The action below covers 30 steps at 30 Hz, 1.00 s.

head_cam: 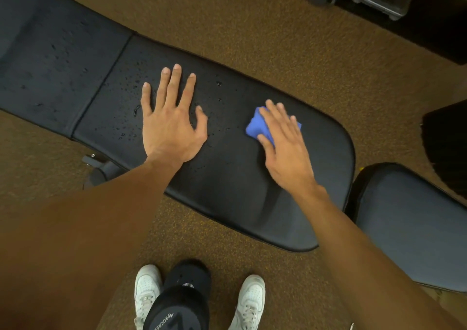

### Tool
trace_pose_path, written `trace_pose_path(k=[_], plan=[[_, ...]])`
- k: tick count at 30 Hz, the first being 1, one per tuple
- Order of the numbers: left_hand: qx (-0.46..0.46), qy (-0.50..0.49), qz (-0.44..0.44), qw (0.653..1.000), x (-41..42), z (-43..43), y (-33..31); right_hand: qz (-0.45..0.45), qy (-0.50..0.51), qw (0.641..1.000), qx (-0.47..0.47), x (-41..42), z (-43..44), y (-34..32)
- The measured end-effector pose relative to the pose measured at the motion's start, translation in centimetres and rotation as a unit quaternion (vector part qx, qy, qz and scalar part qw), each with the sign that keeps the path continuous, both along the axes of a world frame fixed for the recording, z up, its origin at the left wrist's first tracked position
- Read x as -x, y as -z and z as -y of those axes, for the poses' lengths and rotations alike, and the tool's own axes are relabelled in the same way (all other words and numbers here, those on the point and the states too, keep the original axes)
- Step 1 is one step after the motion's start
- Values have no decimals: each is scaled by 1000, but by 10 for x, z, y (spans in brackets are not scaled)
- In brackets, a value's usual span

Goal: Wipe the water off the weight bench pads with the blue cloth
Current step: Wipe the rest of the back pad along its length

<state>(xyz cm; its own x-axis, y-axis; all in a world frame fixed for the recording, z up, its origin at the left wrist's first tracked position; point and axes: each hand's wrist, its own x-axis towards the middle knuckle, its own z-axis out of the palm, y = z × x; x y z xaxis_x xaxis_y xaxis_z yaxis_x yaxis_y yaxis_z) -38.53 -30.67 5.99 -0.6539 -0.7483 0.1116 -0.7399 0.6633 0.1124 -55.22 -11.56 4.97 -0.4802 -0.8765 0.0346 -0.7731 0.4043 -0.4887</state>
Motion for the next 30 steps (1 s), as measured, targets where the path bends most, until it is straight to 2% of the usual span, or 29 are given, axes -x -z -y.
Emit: trace_pose_path(k=[3, 5, 7, 9, 11, 16, 19, 21, 23, 28, 30], plan=[[1, 2, -2, 1000, 0, 0, 0, 5, 102, 995, 4, 19, 18, 2], [0, 1, -1, 1000, 0, -1, 0, 7, 120, 993, 2, 17, 41, 3], [1, 1, 0, 1000, 1, 0, 0, 9, 72, 997, 15, 0, 46, -1], [-2, 1, -4, 1000, 0, 0, 0, 1, -8, 1000, 9, -18, 24, -3], [-4, 1, -6, 1000, 0, 0, -1, -5, -45, 999, -1, -16, -4, -2], [-2, 0, -1, 1000, 0, -1, 0, 2, 99, 995, -6, 8, 27, 3], [-1, 2, -4, 1000, 0, 0, -1, -4, 46, 999, 1, -22, 31, -1], [-2, 2, -9, 1000, 0, 0, -1, -11, -20, 1000, -10, -38, 6, -3], [-2, 2, -9, 1000, 0, 0, -1, -23, -39, 999, -18, -30, -13, -2], [-3, 2, -10, 1000, 0, -1, 0, 21, 143, 990, 1, -6, 24, 3], [-1, 3, -11, 1000, 0, -1, 0, 25, 149, 989, 10, -22, 34, 1]])
